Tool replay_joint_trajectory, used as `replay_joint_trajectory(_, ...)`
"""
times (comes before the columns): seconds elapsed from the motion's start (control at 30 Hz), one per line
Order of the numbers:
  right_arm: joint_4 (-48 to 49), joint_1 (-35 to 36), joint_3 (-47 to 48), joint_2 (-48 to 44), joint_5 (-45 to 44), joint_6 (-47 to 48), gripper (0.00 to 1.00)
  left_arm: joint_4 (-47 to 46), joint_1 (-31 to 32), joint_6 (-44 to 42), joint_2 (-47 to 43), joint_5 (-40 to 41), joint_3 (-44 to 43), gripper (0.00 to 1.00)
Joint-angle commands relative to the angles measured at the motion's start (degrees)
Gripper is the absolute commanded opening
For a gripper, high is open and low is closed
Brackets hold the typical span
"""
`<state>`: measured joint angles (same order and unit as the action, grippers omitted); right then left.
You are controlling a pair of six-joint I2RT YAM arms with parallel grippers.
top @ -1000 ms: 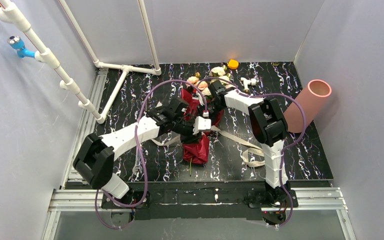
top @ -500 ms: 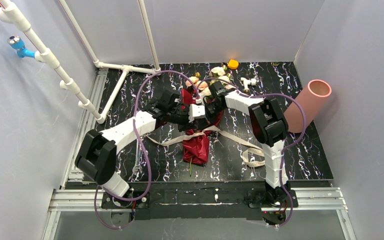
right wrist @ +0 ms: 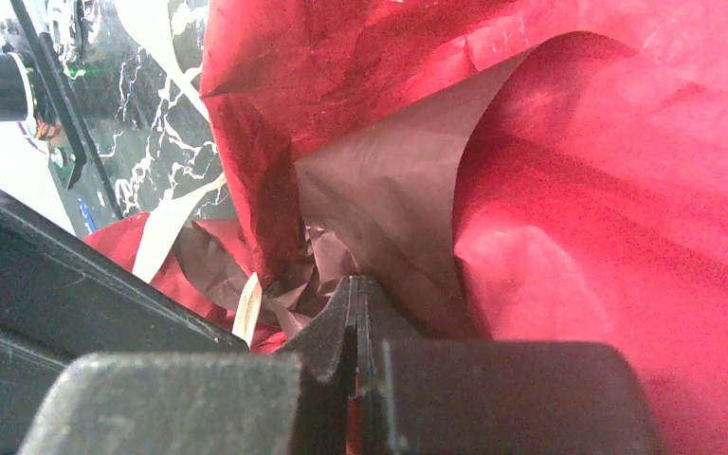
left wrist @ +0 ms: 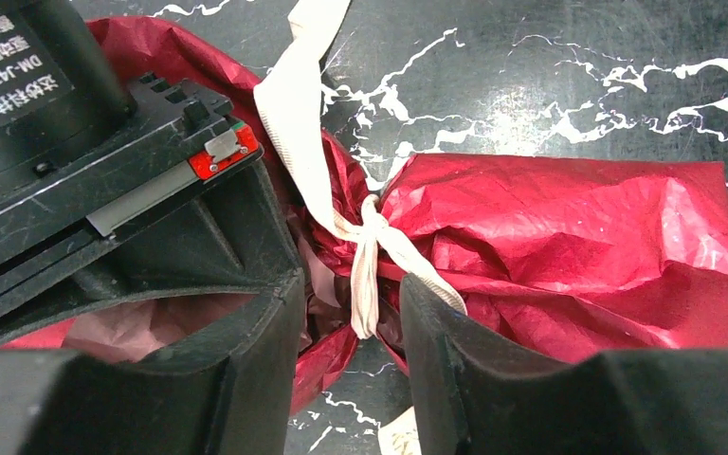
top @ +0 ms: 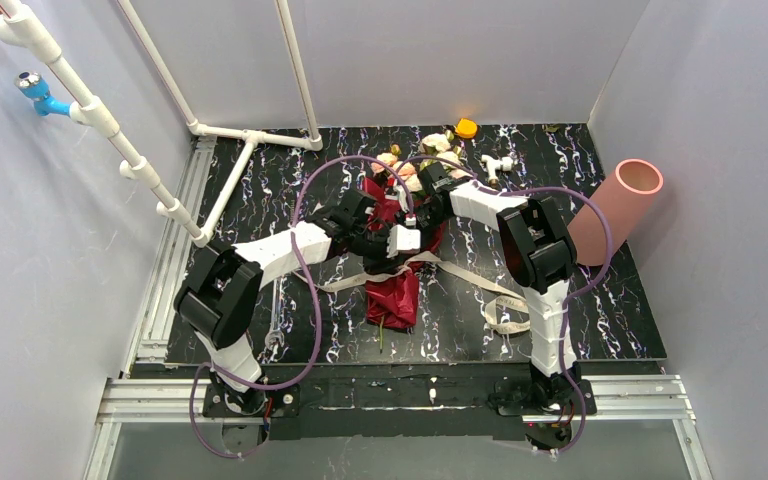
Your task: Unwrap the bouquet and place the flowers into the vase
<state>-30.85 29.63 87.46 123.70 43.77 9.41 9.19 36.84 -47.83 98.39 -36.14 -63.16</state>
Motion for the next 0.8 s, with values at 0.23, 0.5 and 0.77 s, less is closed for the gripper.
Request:
replay_joint_trajectory(0.23, -1.4, 0.4, -1.3, 1.8, -4.7, 3.7, 0.01, 0.3, 0.7, 0.1, 1.0, 1.6, -0.6, 0.18)
replay_joint_trajectory(0.5, -2.2, 0.4, -1.1, 2.1, -5.6, 5.1, 0.01, -3.4, -0.7, 10.9, -2.5, 3.8, -0.1, 0.00)
replay_joint_trajectory(0.77, -2.1, 0.3, -2.9, 1.6, -7.0, 6.8, 0.01, -12.2, -5.1, 26.4, -6.2, 6.7, 4.9, 0.00)
